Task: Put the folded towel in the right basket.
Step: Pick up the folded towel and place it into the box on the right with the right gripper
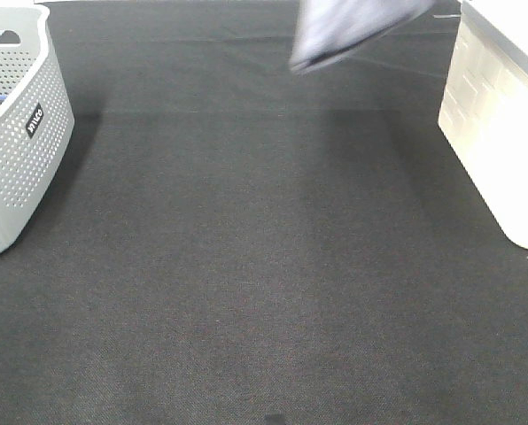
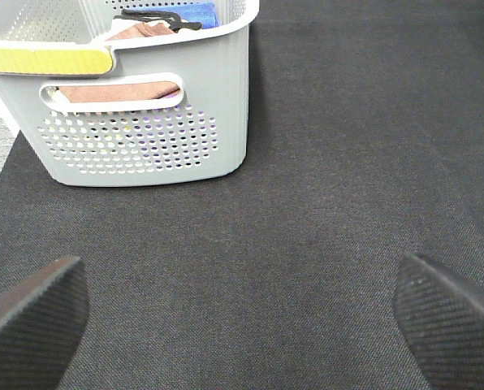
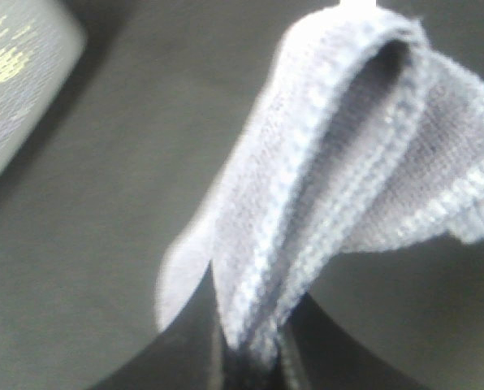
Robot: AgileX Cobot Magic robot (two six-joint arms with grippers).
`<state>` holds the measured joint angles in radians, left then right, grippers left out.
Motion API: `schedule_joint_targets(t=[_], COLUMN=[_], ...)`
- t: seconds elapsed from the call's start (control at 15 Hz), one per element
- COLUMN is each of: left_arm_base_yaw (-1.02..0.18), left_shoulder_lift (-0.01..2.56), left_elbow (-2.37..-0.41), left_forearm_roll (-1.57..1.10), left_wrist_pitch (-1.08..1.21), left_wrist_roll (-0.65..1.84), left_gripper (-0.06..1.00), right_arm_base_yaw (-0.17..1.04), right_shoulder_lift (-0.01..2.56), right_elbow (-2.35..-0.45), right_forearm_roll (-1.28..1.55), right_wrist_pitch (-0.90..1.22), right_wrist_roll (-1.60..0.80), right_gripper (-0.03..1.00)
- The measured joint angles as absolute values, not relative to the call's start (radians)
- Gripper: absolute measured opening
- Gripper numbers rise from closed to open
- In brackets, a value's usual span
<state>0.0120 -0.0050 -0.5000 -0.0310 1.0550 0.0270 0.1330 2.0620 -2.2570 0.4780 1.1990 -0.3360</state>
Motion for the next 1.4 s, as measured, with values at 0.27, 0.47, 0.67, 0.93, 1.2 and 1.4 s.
schedule_joint_targets(t=[0.27, 0.47, 0.67, 0.93, 1.2, 1.4], left_arm_base_yaw=[0.012, 0.012, 0.012, 0.012, 0.012, 0.012], left_shoulder_lift=[-0.005, -0.005, -0.005, -0.005, -0.005, -0.005], left_elbow=[-0.500, -0.500, -0.500, -0.500, -0.500, -0.500], left_forearm_roll=[-0.031, -0.031, -0.031, -0.031, -0.031, -0.031], left_wrist_pitch=[1.055, 1.055, 1.055, 1.055, 1.055, 1.055], left_wrist_roll=[0.027, 0.027, 0.027, 0.027, 0.027, 0.027], left_gripper=[0.97, 0.97, 0.97, 0.97, 0.97, 0.97], right_arm_base_yaw=[-0.087, -0.192, -0.210, -0.210, -0.210, -0.207], right_shoulder_lift=[1.955, 1.952, 1.966, 2.071, 2.121, 2.104], right_elbow=[-2.257, -2.257, -2.249, -2.150, -2.138, -2.138], right_forearm_roll=[0.433, 0.327, 0.195, 0.175, 0.169, 0.221], right_wrist_pitch=[1.220, 1.220, 1.221, 1.220, 1.222, 1.221], right_wrist_roll=[-0.278, -0.184, -0.174, -0.160, -0.132, -0.133], right_gripper=[0.08, 0.08, 0.08, 0.08, 0.55, 0.75])
